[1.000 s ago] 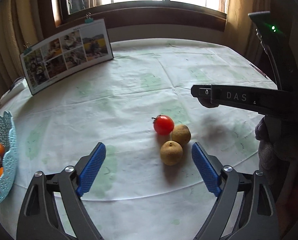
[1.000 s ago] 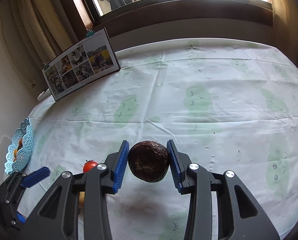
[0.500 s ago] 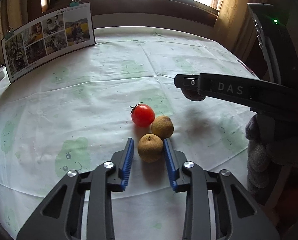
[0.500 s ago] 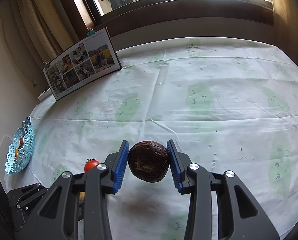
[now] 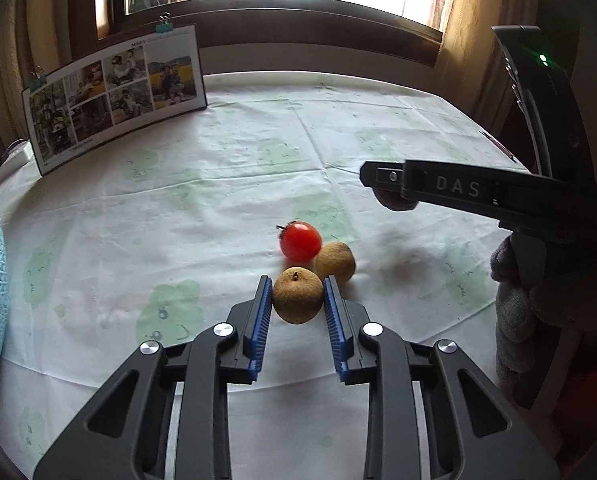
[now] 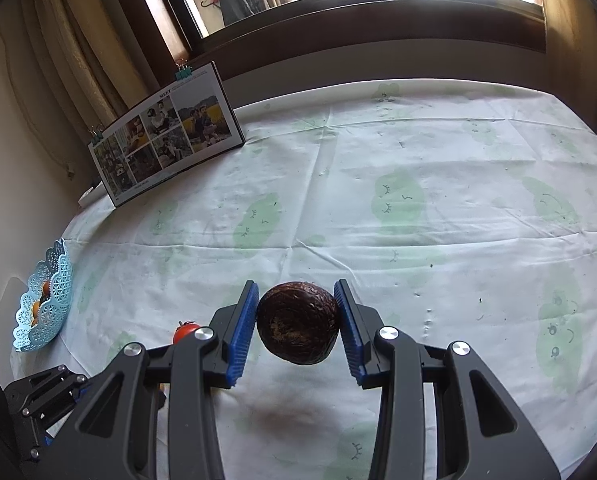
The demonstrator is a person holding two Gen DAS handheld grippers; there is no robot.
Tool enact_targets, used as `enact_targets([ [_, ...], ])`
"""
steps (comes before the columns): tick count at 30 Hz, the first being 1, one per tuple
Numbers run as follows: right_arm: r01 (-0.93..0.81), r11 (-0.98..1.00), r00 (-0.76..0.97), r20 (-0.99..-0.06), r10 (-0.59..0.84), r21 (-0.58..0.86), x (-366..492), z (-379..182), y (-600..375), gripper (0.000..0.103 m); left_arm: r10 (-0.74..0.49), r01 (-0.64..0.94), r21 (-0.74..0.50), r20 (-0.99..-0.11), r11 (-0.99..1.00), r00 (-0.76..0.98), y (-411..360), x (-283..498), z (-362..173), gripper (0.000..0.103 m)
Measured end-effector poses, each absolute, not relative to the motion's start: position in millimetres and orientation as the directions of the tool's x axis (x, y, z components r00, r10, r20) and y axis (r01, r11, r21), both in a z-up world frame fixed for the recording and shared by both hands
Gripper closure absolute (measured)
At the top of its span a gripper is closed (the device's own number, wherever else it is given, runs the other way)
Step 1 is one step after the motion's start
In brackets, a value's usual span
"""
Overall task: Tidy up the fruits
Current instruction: 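Grasp the brown kiwi with the left tool while the right tool holds the avocado, then lower the kiwi into the basket and open the left tool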
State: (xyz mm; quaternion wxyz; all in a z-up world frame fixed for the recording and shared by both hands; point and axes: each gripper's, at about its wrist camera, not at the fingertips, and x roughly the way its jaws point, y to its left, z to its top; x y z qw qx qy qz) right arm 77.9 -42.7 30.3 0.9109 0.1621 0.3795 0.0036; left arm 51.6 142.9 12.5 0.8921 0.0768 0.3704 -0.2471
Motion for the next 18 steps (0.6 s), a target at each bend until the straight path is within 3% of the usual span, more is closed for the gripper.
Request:
enact_targets([
  [18,0.097,0.95,0.728,-0.672,0.135,0.297,72,36,-33,0.063,-0.147,0.189,0.015,-0.568,0.982,0.81,233,52,54,0.076],
])
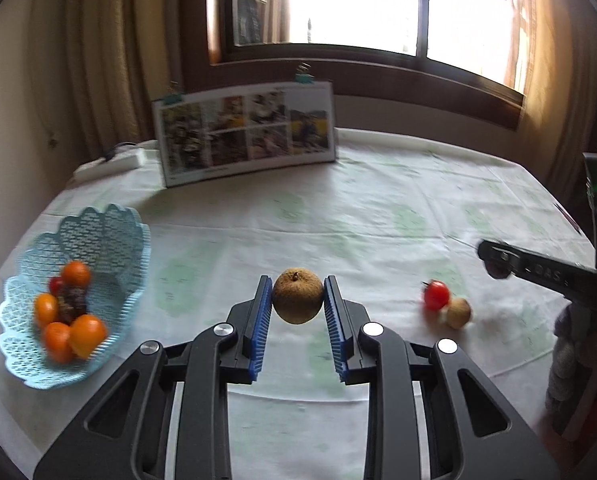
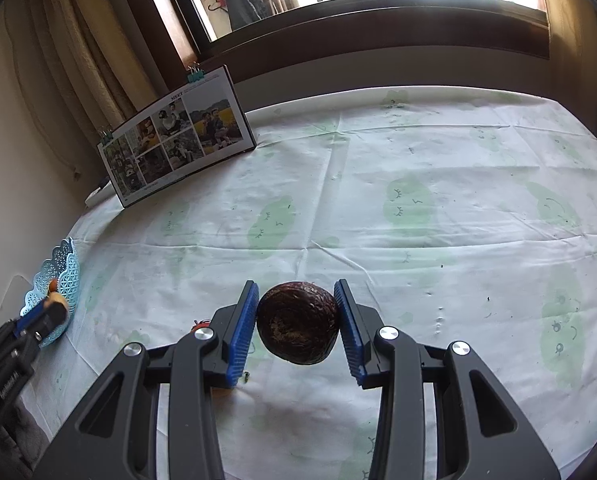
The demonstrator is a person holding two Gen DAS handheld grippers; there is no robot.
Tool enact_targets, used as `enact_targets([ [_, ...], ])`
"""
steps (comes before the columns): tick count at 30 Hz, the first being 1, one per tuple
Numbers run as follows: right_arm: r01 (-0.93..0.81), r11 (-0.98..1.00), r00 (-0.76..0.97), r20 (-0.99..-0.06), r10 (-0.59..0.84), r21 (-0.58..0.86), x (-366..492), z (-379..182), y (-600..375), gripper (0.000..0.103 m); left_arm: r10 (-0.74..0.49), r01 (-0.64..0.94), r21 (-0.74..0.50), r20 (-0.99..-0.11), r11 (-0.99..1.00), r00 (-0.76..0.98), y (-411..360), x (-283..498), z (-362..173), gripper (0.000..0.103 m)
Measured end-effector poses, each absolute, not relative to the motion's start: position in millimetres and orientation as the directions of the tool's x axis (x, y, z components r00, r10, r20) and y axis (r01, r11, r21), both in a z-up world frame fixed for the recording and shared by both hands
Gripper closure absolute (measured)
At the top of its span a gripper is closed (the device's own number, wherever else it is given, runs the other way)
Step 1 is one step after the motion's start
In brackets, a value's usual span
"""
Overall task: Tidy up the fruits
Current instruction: 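Lower the kiwi into the basket and open the left tool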
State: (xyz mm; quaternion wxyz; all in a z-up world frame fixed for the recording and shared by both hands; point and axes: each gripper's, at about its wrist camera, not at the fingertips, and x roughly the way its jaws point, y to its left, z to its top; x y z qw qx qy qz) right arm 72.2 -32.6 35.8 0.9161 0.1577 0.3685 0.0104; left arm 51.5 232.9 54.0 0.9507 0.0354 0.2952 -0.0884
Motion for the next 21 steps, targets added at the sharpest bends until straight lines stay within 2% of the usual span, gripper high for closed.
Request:
enact_targets([
  [9,0.077,0.954,0.73,-0.668,0.144,0.29,71,42,-18,0.063,0.012,-0.004,0.015,-0.514,1.0,0.858,300,47,69,0.076],
  [21,0.011,0.96,0.727,-0.661,0.183,0.278,74,54,23,0.063,0.168,-0.201,-0.005,-0.525,0.98,0.834,383,38,59,0.076],
])
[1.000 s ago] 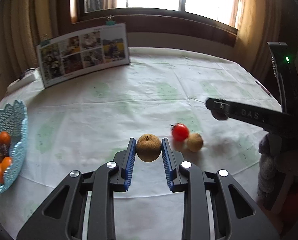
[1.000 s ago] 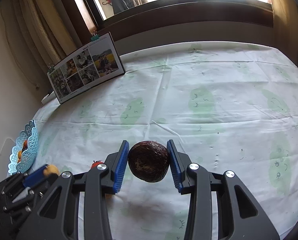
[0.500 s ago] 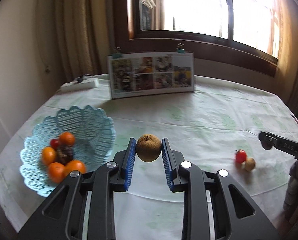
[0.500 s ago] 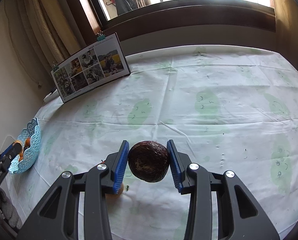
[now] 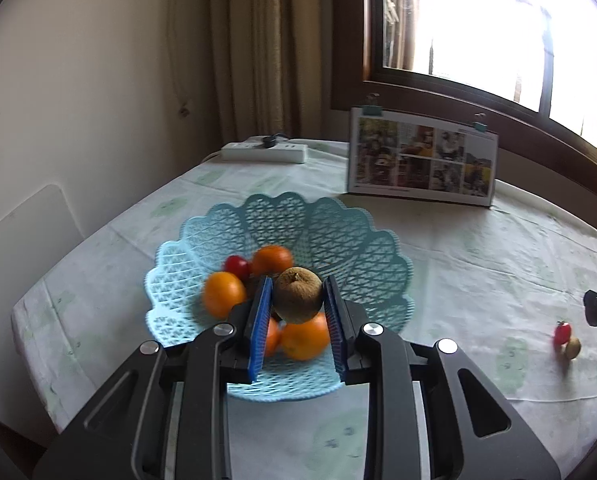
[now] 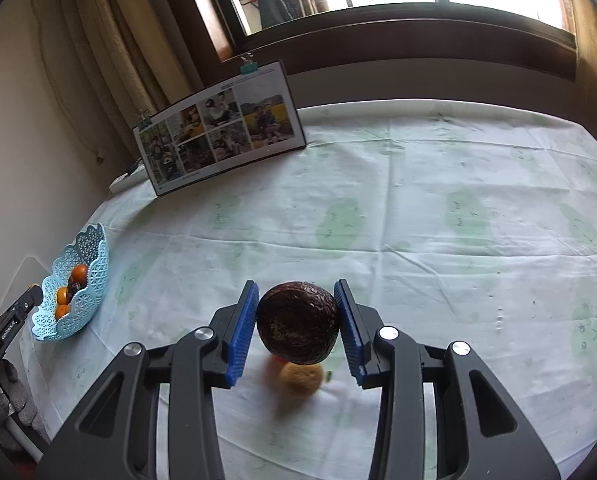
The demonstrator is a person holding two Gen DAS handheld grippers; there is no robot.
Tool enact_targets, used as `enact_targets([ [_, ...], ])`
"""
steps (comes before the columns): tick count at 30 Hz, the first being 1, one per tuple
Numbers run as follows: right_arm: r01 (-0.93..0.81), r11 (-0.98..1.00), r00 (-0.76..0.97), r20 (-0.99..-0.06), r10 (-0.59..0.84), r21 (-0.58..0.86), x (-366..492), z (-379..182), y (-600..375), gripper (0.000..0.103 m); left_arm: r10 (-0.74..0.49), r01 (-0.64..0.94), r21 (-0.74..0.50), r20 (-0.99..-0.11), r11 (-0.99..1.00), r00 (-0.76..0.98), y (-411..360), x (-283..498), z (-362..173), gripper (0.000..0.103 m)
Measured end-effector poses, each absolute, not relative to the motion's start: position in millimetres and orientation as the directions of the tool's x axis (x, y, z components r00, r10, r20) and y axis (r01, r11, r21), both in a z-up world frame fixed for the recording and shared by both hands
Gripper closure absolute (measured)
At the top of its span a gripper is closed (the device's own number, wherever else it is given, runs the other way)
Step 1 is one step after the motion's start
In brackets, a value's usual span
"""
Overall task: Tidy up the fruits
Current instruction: 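Lower the kiwi into the basket and open the left tool, then carry the avocado into the basket and open the right tool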
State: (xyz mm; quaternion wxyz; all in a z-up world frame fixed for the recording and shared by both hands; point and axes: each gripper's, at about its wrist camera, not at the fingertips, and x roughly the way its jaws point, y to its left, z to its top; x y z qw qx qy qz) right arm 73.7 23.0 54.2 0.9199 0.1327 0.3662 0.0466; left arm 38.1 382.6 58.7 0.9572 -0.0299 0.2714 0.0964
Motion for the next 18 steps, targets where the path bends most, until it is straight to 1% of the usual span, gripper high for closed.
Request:
enact_targets([
  [5,-0.032,0.964,0.722,-0.661,0.205,0.264,77,59,49,0.063,0.193,-0.241,-0.02,-0.537,0.97,0.821,405,35,51,0.076],
  [7,-0.05,0.964,0.72,-0.66,0.215,0.26,78,61,59,0.063,0.196,-0.249,-0.026,-0.543,0.968,0.817,411,35,49,0.073],
  [8,-0.059,0.964,0.719,-0.659,0.221,0.259,78,62,65,0.063,0.189,-0.247,-0.032,-0.549,0.969,0.814,414,35,48,0.064],
  [9,-0.068,0.964,0.717,-0.659,0.227,0.258,79,63,70,0.063,0.186,-0.248,-0.039,-0.553,0.968,0.812,417,35,47,0.05],
  [10,-0.079,0.963,0.715,-0.659,0.236,0.258,80,64,76,0.063,0.189,-0.255,-0.045,-0.551,0.966,0.813,419,35,47,0.044],
  [11,-0.091,0.962,0.712,-0.659,0.244,0.258,80,64,82,0.063,0.199,-0.267,-0.049,-0.543,0.963,0.816,423,33,47,0.041],
  [18,-0.206,0.946,0.69,-0.649,0.321,0.249,87,73,137,0.063,0.216,-0.3,-0.075,-0.533,0.951,0.818,441,27,47,0.041],
])
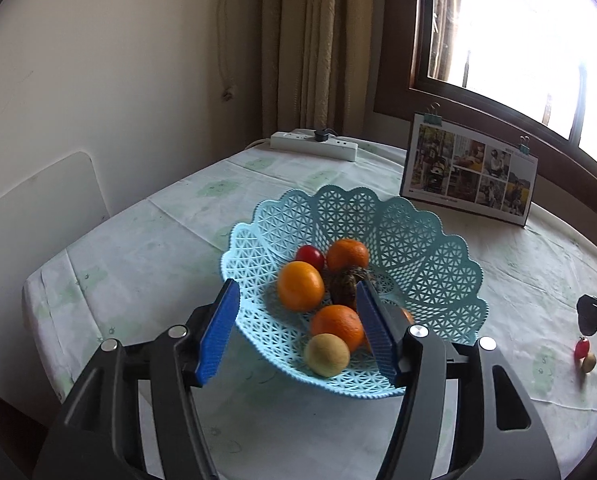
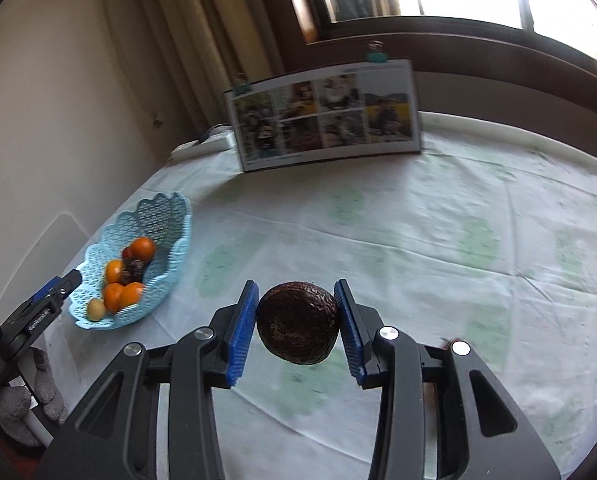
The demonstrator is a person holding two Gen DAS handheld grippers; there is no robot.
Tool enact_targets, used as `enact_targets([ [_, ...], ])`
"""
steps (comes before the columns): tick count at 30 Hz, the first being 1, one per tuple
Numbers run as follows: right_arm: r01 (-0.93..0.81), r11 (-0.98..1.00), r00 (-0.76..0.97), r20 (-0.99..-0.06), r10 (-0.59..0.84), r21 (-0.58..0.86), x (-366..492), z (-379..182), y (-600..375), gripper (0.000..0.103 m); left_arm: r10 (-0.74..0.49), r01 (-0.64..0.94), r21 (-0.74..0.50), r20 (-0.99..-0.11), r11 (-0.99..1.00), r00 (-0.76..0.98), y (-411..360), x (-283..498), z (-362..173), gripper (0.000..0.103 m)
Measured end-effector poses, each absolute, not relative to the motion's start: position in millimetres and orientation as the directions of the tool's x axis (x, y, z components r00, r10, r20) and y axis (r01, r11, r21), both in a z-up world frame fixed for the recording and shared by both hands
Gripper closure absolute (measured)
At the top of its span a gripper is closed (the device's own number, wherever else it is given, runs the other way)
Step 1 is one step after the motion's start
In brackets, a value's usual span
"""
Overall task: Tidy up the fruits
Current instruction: 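Carry the avocado into the basket and open the right tool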
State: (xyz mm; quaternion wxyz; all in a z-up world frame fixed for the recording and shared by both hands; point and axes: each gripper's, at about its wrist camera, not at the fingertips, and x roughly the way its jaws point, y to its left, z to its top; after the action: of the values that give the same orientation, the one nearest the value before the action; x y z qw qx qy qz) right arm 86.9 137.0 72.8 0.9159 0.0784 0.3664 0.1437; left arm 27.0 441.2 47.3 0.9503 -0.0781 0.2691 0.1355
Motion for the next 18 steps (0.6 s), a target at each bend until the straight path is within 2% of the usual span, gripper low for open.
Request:
enact_targets([
  [1,-0.228,0.942,0.688,-0.644,0.335,0.247,88,76,147,0.063,0.22,-0.306,-0.078,-0.531,0.949,0.818,444,26,47,0.041],
  [4,-0.287,0.926,0.679,-0.63,0.377,0.245,92,83,174,0.063,0.231,-0.322,-0.085,-0.528,0.943,0.817,451,23,46,0.031],
  [11,-0.382,0.892,0.645,-0.622,0.445,0.241,106,86,231,0.063,0.257,-0.339,-0.069,-0.517,0.938,0.817,458,16,45,0.029],
  [14,-0.406,0.882,0.627,-0.629,0.459,0.239,112,82,251,0.063,0.255,-0.333,-0.064,-0.513,0.941,0.82,458,14,44,0.023],
  [18,-0.424,0.875,0.606,-0.645,0.467,0.235,119,76,271,0.063,0.248,-0.327,-0.068,-0.517,0.943,0.82,458,14,42,0.023],
])
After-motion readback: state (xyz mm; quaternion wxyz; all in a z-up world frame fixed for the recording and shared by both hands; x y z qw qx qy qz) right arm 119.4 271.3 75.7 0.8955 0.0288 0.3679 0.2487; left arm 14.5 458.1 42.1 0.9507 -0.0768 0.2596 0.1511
